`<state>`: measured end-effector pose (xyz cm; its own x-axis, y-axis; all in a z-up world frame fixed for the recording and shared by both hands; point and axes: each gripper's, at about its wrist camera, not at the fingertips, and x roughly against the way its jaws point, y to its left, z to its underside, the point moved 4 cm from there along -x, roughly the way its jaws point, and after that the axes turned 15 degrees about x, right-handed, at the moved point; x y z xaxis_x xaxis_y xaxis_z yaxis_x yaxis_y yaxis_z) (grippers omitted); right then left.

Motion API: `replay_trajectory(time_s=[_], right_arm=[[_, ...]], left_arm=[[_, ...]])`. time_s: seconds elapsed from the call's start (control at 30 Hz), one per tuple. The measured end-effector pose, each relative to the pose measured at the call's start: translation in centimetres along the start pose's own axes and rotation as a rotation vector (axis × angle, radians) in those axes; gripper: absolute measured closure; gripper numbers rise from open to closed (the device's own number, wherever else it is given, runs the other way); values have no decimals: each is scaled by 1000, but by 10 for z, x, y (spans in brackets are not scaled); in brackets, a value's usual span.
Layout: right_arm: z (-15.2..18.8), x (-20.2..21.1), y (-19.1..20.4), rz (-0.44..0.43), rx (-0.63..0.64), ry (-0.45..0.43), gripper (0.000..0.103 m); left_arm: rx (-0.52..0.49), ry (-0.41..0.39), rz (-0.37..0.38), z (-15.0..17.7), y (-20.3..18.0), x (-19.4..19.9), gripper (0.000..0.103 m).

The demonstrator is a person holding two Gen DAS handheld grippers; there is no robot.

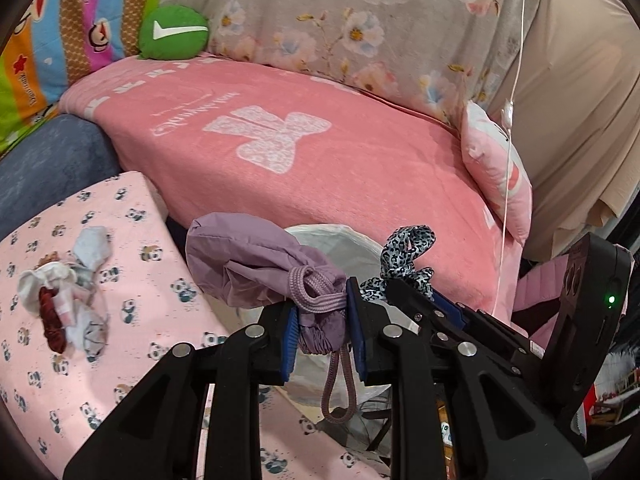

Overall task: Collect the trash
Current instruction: 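Carry pouch and leopard strap to the wastebasket and open both tools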

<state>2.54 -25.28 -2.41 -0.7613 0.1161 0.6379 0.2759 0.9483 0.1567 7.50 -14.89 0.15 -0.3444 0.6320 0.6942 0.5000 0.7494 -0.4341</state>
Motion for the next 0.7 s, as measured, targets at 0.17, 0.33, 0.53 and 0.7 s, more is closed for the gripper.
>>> replay_trajectory(time_s=[0.17,0.33,0.53,0.7], right_arm=[[8,-4,-17,26,-20,20,85],[16,-6,-27,51,-30,35,81],[17,-7,-31,66,-37,34,73],[15,-5,-29,75,-36,19,61]], left_arm=[[-18,38,9,5,-9,-19,80],[-17,54,24,8,-13,-29,76],[15,16,-17,6,-5,-25,32],[42,1,-35,2,5,-20,31]])
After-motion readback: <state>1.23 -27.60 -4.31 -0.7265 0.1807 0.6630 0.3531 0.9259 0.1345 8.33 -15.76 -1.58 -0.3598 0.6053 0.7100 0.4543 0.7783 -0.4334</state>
